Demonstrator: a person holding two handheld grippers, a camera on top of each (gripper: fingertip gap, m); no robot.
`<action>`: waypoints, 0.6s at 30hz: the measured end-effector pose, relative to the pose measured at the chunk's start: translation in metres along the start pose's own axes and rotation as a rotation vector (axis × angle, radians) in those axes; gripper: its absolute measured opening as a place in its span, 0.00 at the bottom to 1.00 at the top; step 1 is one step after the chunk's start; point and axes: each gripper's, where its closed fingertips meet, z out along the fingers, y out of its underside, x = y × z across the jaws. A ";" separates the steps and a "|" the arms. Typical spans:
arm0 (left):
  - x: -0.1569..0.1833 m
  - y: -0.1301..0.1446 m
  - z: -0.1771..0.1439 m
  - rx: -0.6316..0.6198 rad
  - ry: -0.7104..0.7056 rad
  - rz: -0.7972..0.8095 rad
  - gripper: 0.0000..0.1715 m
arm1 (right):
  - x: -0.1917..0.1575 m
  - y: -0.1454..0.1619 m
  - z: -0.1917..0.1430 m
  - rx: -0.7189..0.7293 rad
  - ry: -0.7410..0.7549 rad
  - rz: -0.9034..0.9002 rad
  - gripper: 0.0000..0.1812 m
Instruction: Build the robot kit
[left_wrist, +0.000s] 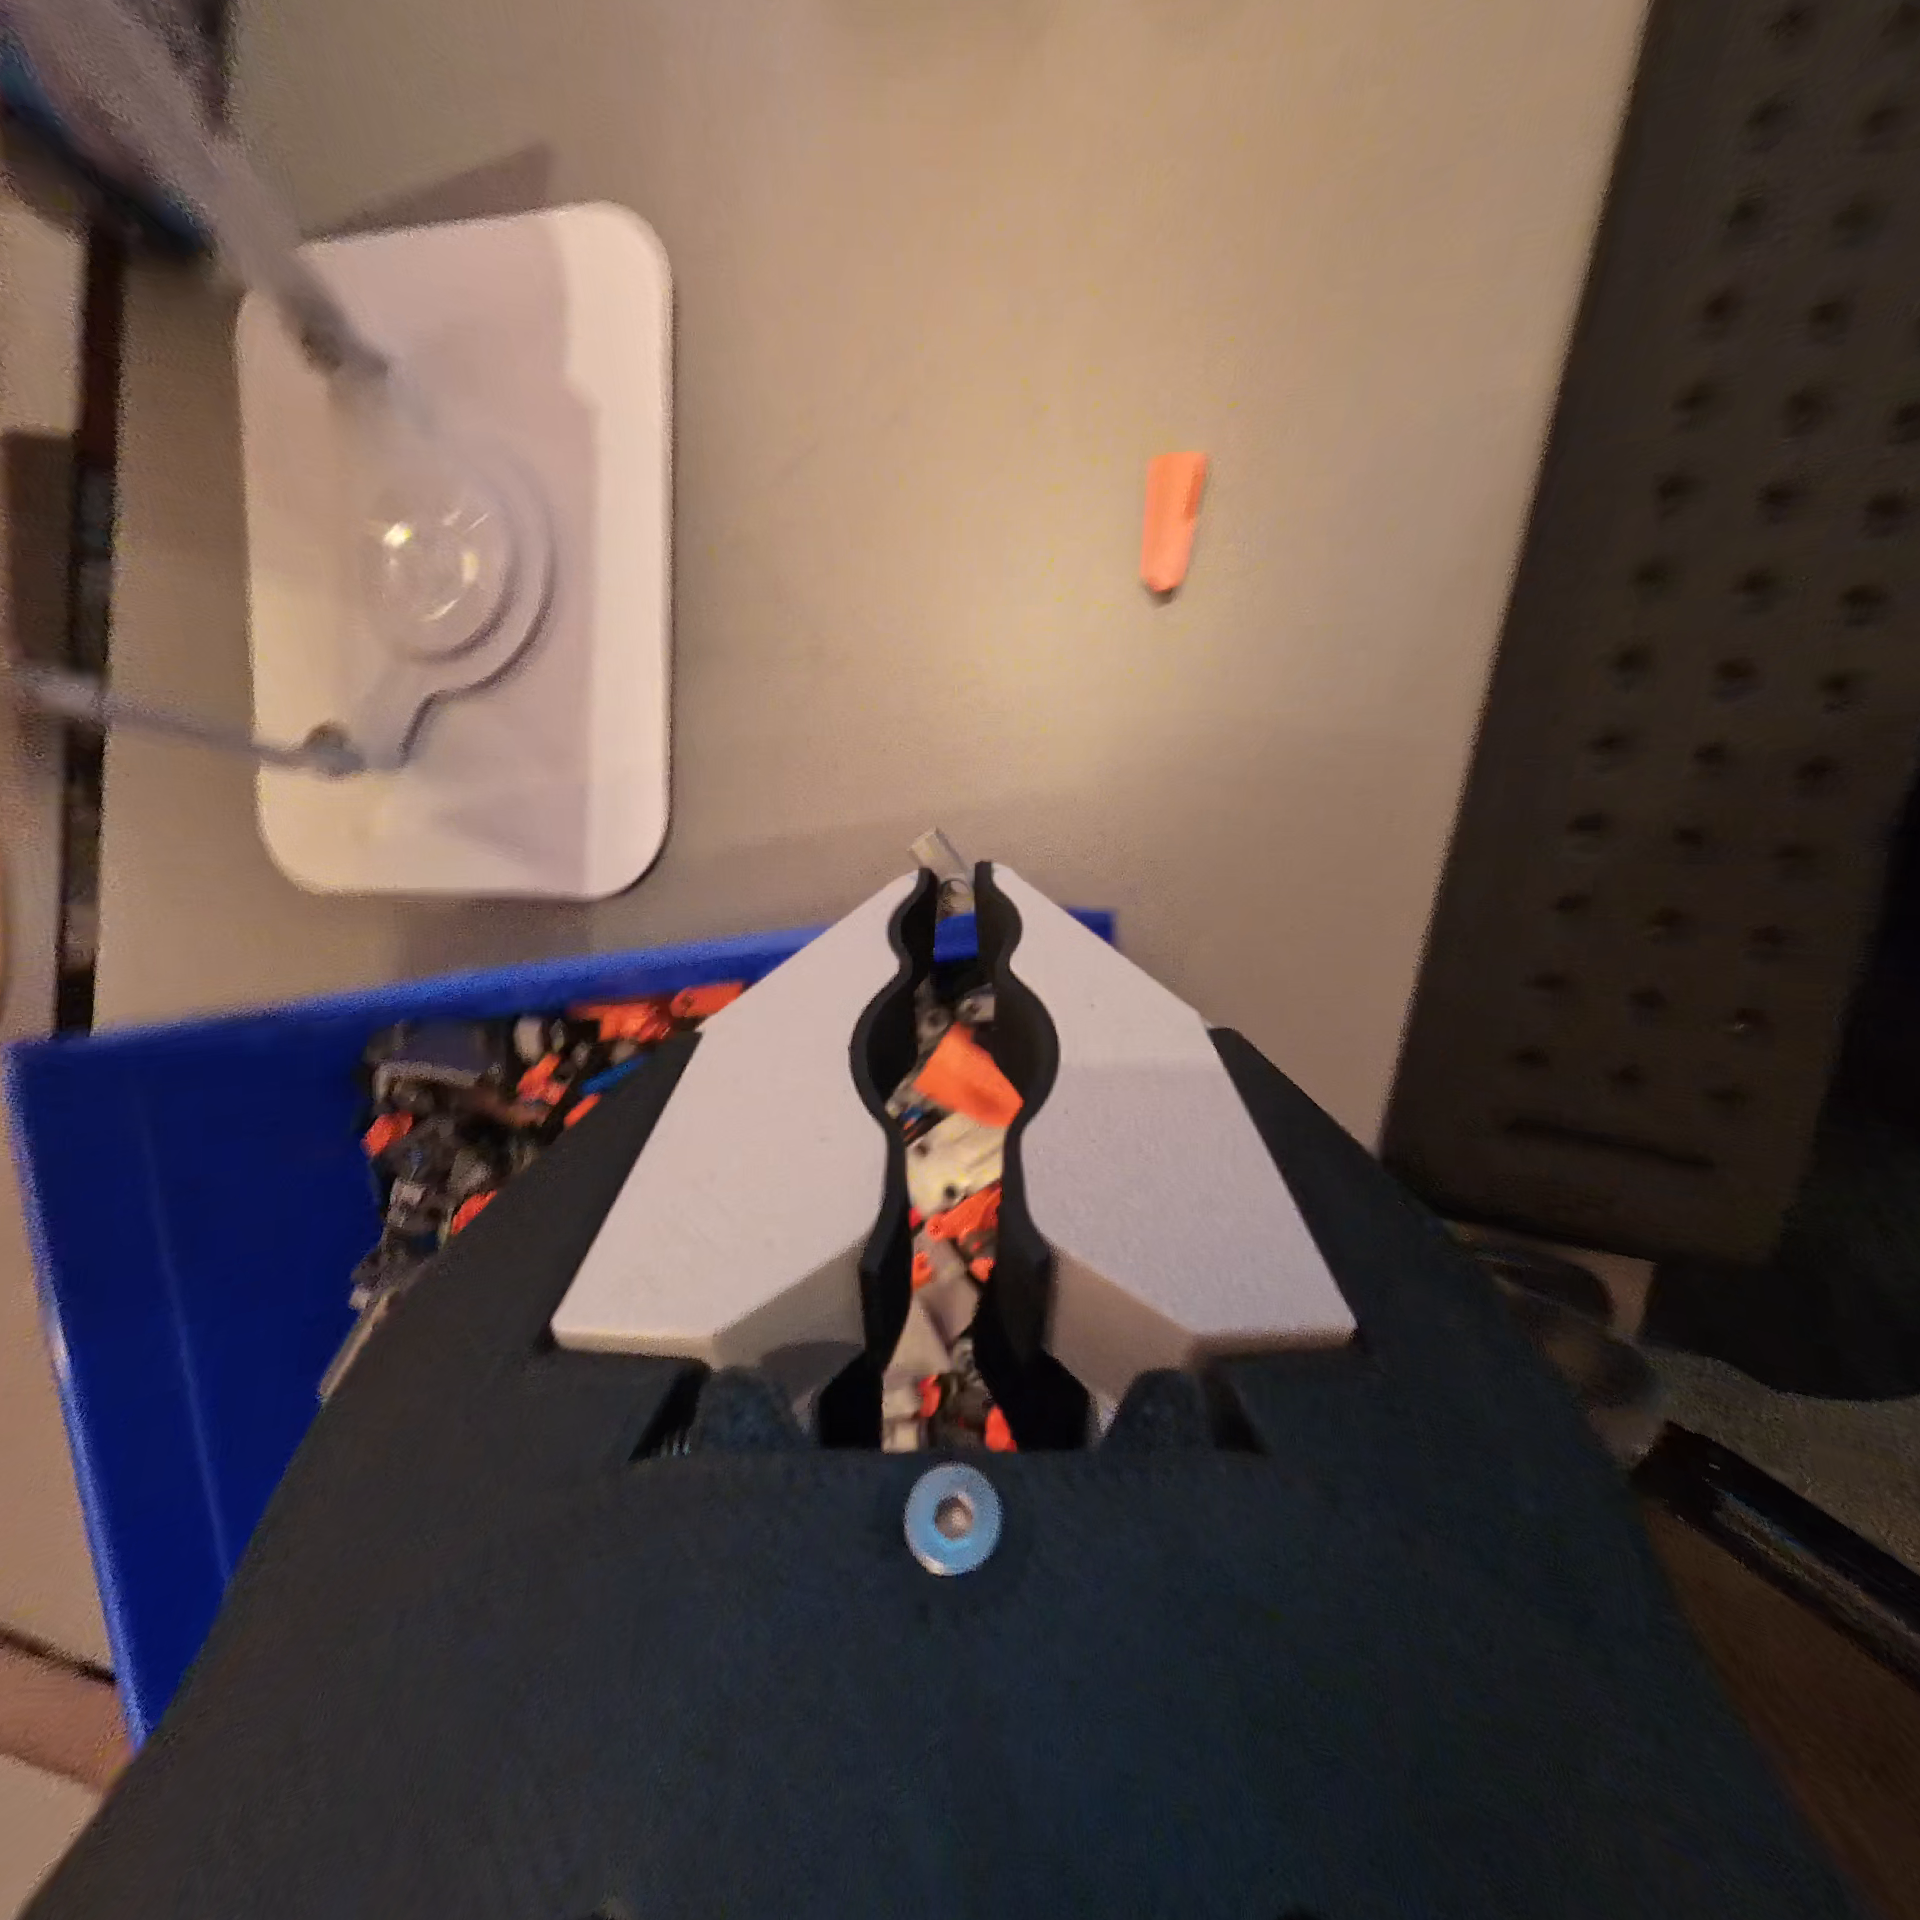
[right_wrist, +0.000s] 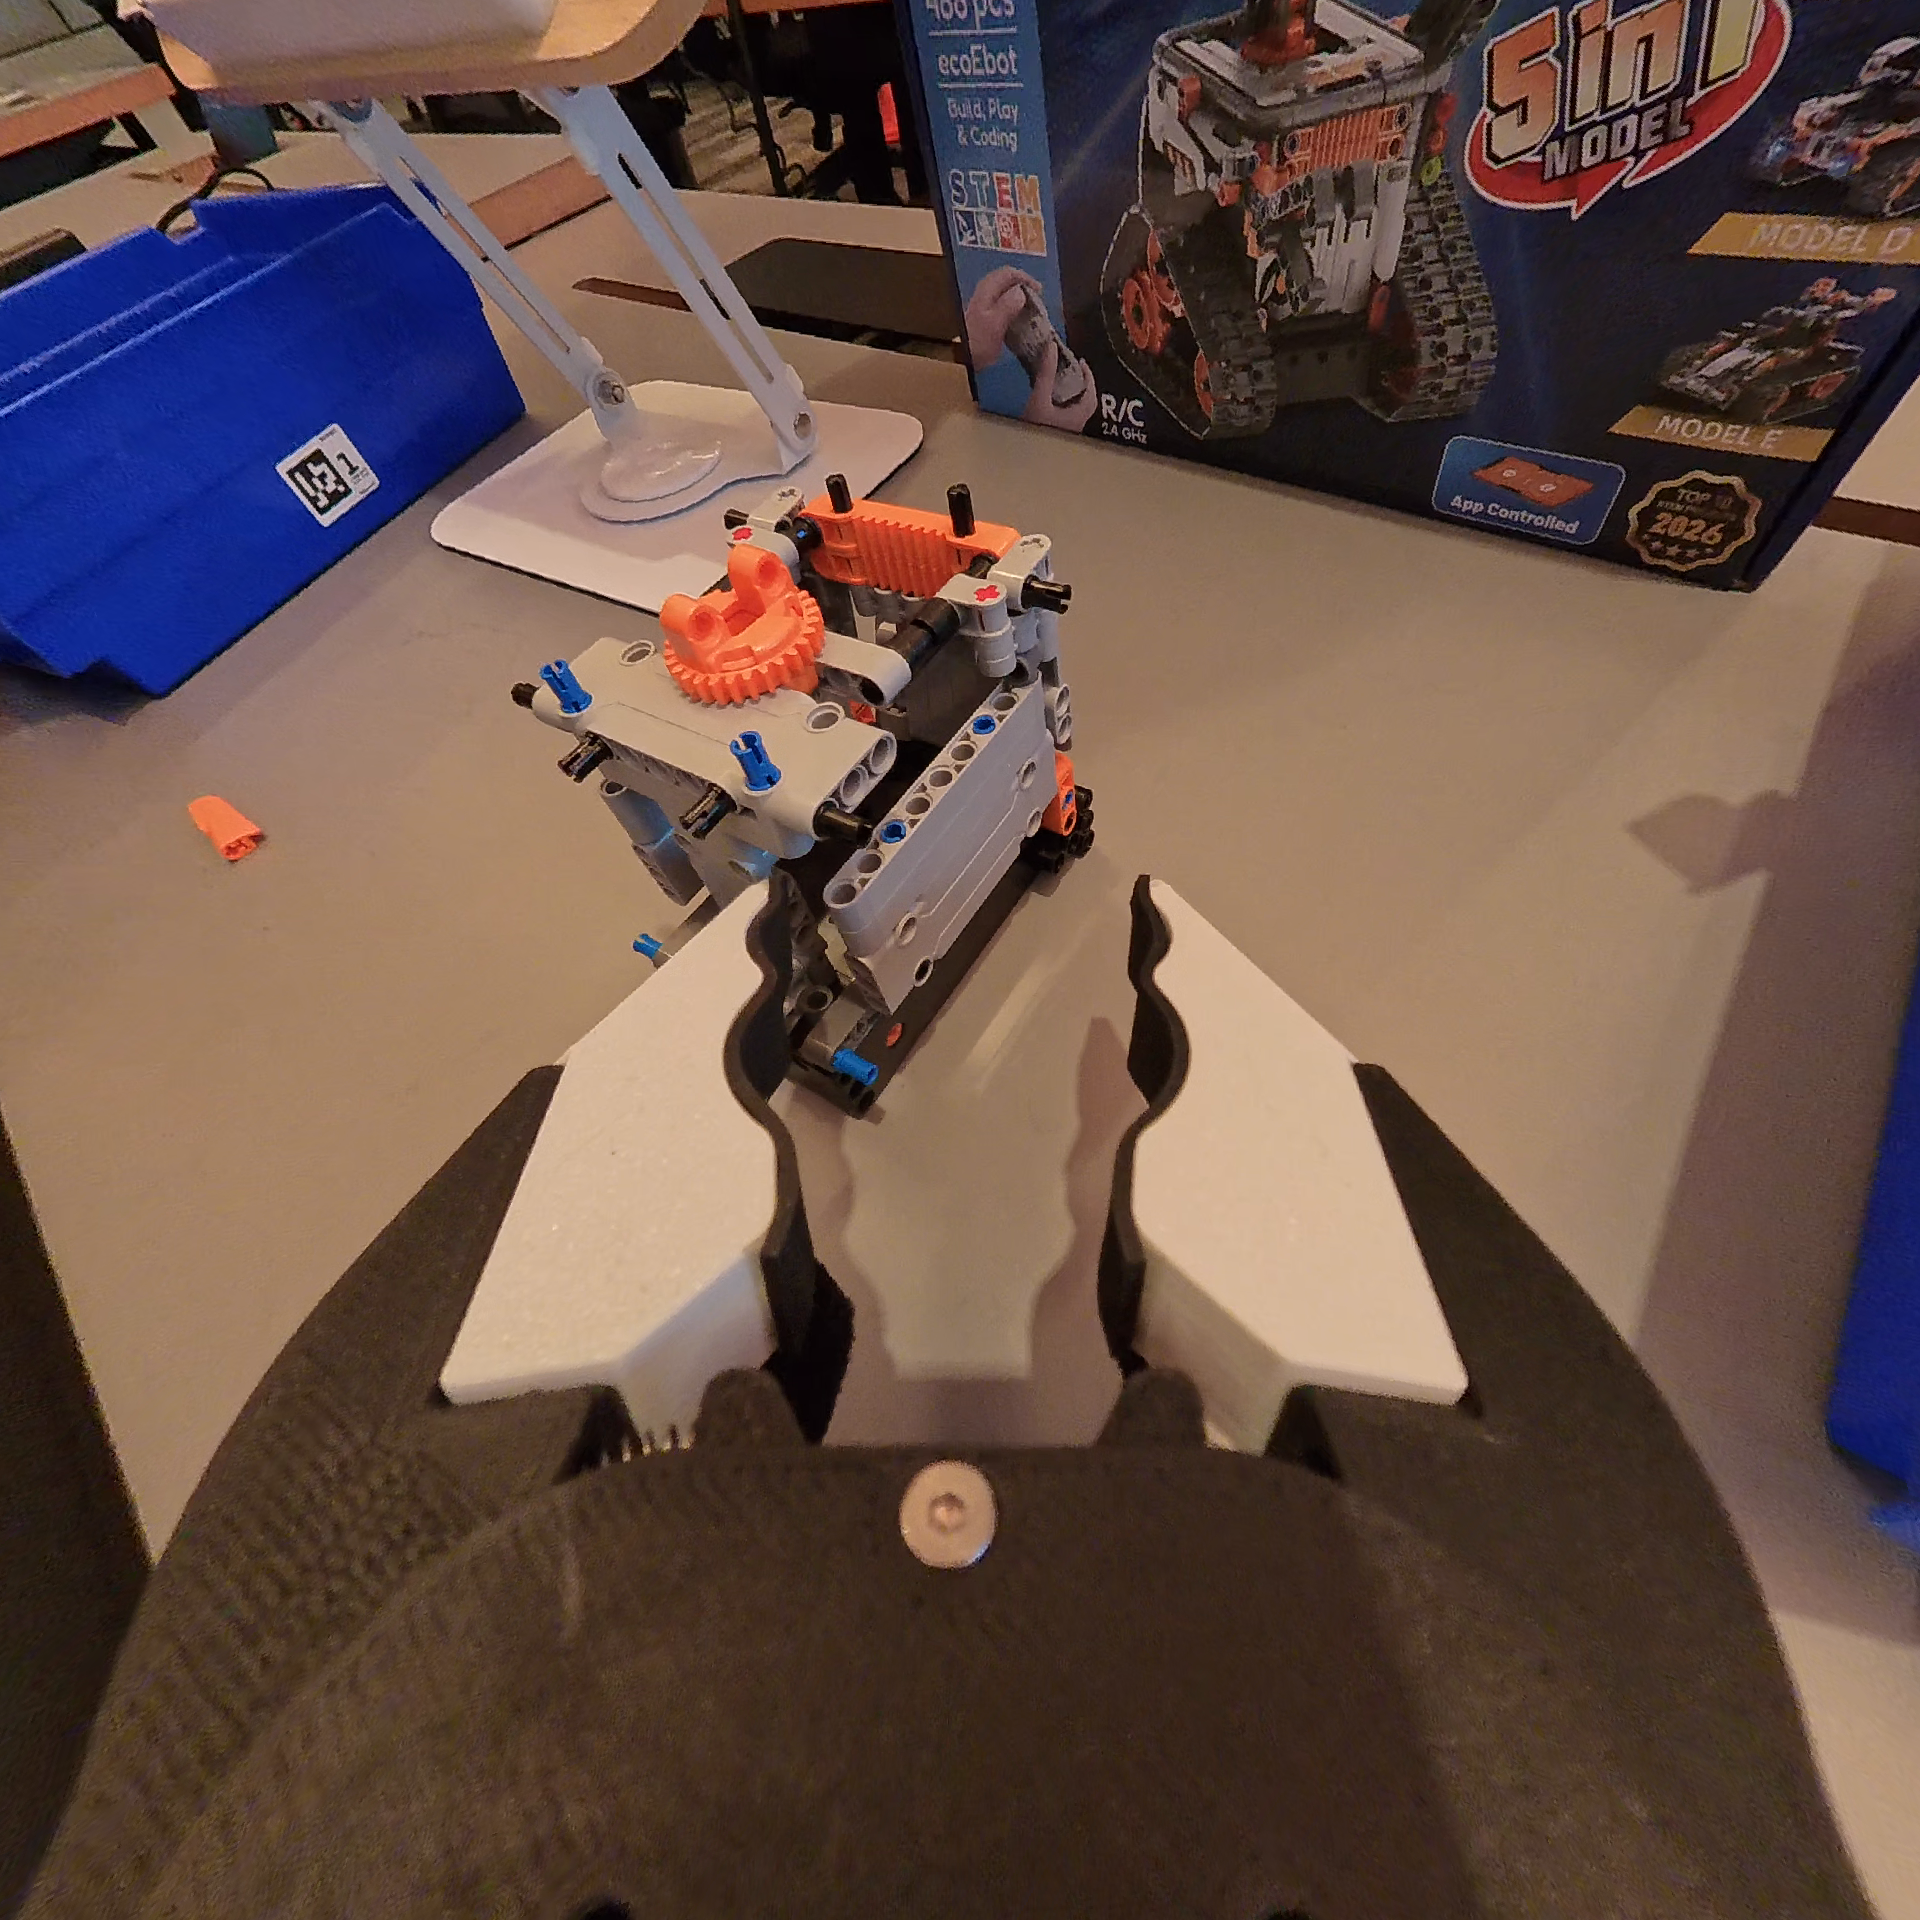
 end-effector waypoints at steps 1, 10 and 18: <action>0.012 -0.009 0.004 0.001 0.024 0.034 0.03 | 0.000 0.000 0.000 0.001 -0.001 -0.001 0.35; 0.090 -0.033 0.073 -0.121 0.174 0.154 0.03 | -0.004 -0.002 -0.001 0.005 -0.011 -0.009 0.35; 0.098 -0.017 0.115 -0.186 0.185 0.084 0.04 | -0.005 -0.001 -0.001 0.003 -0.023 -0.005 0.35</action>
